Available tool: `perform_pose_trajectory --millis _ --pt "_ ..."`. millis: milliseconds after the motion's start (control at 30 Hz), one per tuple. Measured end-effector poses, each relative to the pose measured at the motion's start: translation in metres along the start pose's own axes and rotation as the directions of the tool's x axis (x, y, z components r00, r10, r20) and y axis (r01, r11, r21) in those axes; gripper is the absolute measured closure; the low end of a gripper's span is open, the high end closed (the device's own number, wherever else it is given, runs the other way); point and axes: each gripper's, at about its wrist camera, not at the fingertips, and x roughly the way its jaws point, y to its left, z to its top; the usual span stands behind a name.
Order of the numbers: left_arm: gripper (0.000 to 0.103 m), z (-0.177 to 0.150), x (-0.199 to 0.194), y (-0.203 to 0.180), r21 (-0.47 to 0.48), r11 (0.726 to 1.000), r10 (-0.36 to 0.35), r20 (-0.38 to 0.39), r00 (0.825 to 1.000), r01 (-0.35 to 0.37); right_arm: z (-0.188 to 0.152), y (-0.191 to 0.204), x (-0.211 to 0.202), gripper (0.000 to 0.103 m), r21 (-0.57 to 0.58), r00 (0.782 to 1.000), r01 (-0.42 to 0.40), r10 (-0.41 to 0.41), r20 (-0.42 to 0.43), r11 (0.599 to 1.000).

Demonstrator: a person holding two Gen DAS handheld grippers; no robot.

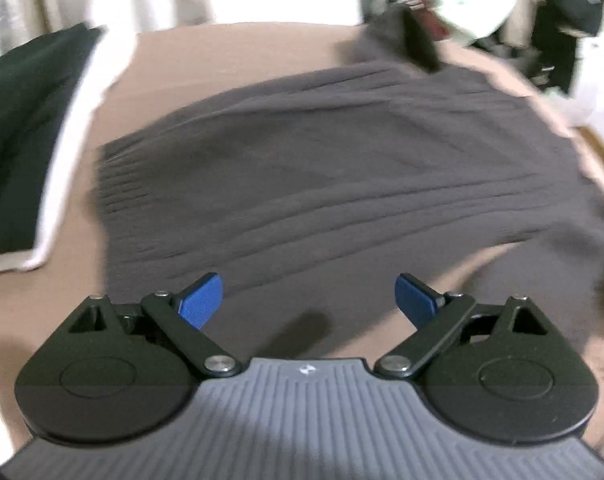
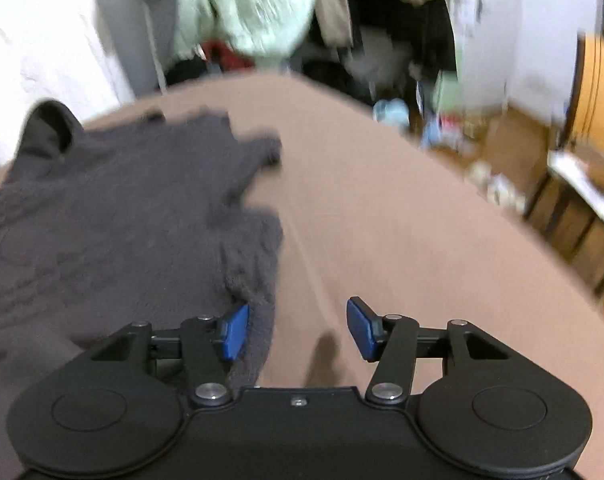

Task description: Fold clothes

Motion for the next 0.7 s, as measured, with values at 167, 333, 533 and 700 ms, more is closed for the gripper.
perform_pose_trajectory --millis 167,333,533,700 --pt "0.009 -0.011 0.019 0.000 0.105 0.986 0.137 -0.067 0.988 -0.130 0.010 0.055 -0.040 0.045 -0.182 0.965 -0.238 0.254 0.068 0.954" --pt "0.009 -0.015 0.027 -0.022 0.127 0.992 -0.014 -0.104 0.994 0.027 -0.013 0.151 -0.038 0.042 -0.373 0.787 -0.609 0.591 -0.176 0.700" --pt "0.004 -0.016 0.061 -0.046 0.256 0.958 0.134 -0.005 0.991 -0.129 -0.053 0.252 -0.021 0.043 -0.653 0.740 -0.635 0.568 -0.361 0.412" --pt "0.051 -0.010 0.055 -0.026 0.125 0.990 0.065 0.063 0.996 -0.072 -0.058 0.285 -0.018 0.041 -0.691 0.761 -0.603 0.548 -0.347 0.399"
